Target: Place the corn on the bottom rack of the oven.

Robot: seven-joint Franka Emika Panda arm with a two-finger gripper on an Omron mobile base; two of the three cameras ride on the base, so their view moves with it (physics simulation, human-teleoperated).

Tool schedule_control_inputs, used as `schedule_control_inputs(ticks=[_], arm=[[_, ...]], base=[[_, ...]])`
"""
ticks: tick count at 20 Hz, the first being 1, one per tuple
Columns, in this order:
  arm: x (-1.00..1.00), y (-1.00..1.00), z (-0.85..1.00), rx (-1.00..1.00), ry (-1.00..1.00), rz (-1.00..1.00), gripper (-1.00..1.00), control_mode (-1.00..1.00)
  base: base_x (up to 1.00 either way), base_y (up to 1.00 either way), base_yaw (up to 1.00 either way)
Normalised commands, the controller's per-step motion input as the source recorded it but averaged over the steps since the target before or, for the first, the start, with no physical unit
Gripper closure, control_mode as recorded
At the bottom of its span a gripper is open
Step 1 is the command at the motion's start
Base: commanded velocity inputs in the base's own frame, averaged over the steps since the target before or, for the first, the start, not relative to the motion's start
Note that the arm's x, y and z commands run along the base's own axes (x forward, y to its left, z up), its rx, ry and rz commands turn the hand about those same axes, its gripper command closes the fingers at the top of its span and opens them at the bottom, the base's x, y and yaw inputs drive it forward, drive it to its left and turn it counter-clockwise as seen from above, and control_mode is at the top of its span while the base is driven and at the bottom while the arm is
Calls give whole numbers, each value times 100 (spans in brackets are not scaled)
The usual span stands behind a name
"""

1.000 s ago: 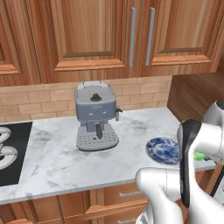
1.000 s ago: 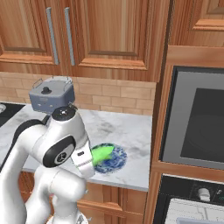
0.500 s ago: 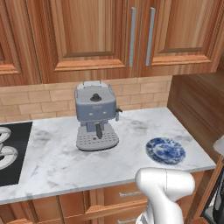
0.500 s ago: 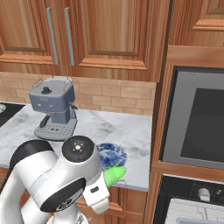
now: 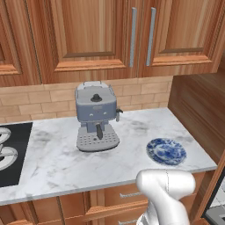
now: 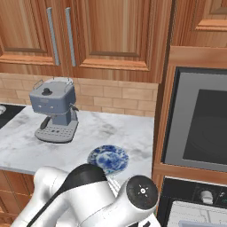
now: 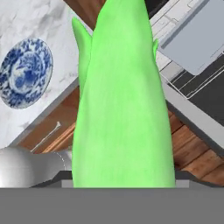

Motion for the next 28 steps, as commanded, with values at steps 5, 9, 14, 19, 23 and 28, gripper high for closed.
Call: schedule_control_inputs(ticks=[5,9,14,19,23,28], arm=[[-3,-94,-37,1,-1,24,100,-100],[0,-80,-44,0,-6,19,100,-100],[0,-77,-63,0,-7,16,100,-100],[14,-54,-57,-1,-8,13,100,-100],[18,-28,-66,-6,-7,4,100,-100],[17,-8,-62,0,-2,3,100,-100]], base=[[0,0,0],[0,0,0],[0,0,0],[0,0,0],[0,0,0],[0,0,0]])
